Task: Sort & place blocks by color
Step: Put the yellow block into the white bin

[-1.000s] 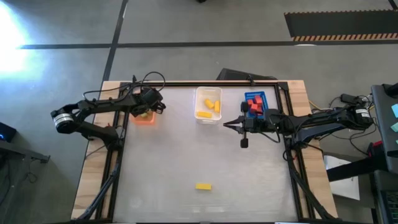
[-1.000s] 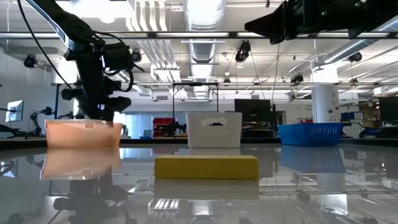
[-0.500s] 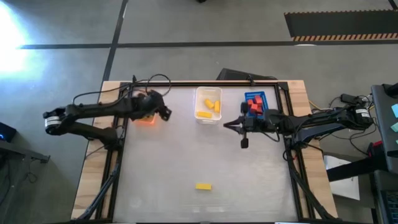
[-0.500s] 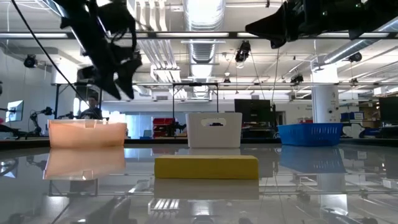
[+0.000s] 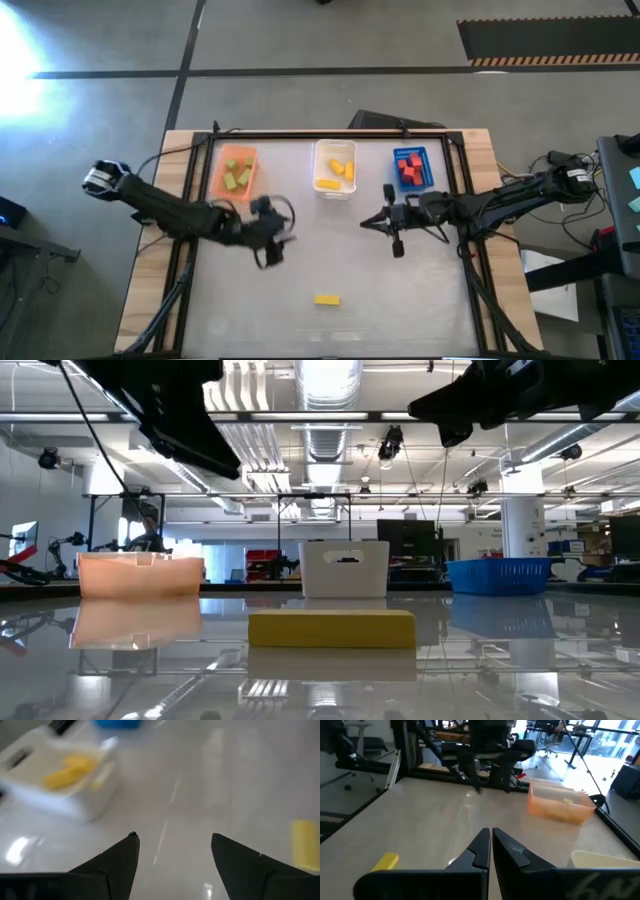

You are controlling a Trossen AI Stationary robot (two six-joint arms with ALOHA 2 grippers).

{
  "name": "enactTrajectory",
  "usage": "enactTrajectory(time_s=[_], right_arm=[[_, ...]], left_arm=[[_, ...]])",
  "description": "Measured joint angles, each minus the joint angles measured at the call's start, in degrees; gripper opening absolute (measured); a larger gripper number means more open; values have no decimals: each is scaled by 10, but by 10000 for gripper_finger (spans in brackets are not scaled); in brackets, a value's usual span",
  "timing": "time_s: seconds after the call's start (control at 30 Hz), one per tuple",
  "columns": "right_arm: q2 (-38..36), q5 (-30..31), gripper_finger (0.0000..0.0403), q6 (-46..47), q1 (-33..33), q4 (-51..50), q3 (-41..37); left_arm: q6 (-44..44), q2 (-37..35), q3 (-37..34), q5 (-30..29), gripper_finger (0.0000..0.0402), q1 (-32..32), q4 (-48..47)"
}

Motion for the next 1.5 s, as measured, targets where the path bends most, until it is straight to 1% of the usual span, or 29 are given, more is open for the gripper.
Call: enactTrajectory(time_s=[0.13,0.23,0.37,0.57,0.63,0.7,0.83,1.03,1.2,1.33,1.43,1.5], right_arm=[[9,63,9,0,31,1,0],[17,91,9,0,47,4,0],[31,94,9,0,58,19,0],[53,93,9,-1,61,55,0],[60,93,9,-1,61,58,0],[68,93,9,-1,62,63,0],[83,92,9,1,63,65,0],[91,92,9,7,63,65,0],[88,92,9,7,63,65,0],[87,93,9,3,63,65,3],[87,107,9,-6,63,63,22],[87,122,9,-34,63,64,45]], left_arm=[[35,68,7,0,231,-53,109],[63,126,29,5,231,-79,156],[80,204,73,13,231,-102,159],[58,295,131,93,231,-113,176],[45,316,139,110,231,-113,201],[44,335,140,112,229,-113,229],[45,355,129,120,214,-113,286],[47,364,117,125,197,-110,290],[44,364,84,125,196,-109,314],[31,364,76,125,196,-109,330],[29,364,76,124,202,-109,330],[30,364,76,123,211,-109,330]])
